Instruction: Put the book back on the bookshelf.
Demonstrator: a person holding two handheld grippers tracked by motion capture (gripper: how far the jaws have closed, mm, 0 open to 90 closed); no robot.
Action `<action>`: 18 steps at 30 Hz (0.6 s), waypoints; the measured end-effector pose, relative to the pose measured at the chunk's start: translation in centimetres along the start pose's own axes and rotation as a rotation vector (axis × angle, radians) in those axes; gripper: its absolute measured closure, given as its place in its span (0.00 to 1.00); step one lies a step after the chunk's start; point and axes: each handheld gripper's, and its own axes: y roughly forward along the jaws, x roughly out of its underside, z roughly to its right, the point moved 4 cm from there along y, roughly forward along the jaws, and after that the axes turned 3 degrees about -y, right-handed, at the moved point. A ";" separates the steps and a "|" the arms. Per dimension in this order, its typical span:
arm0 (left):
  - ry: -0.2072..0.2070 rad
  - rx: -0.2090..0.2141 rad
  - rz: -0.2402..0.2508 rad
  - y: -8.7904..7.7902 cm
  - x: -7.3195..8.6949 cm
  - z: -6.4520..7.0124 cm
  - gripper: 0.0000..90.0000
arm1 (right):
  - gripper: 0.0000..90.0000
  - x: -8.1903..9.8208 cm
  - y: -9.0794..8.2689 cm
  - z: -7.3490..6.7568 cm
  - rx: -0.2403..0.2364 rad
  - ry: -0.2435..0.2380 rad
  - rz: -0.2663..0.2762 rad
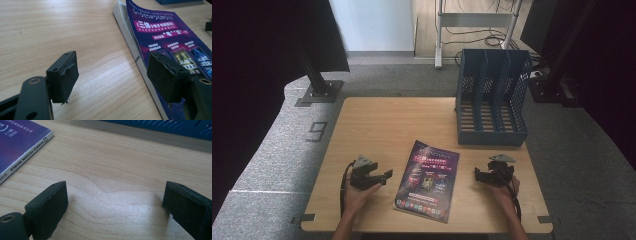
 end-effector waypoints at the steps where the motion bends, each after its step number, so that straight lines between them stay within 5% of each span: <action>1: 0.000 0.000 0.000 0.0 0.0 0.0 0.28 | 0.07 0.0 0.0 0.0 0.000 0.000 0.000; 18: -0.009 0.029 0.002 0.0 0.0 0.6 0.28 | 0.16 0.0 -0.2 0.2 0.022 0.018 0.018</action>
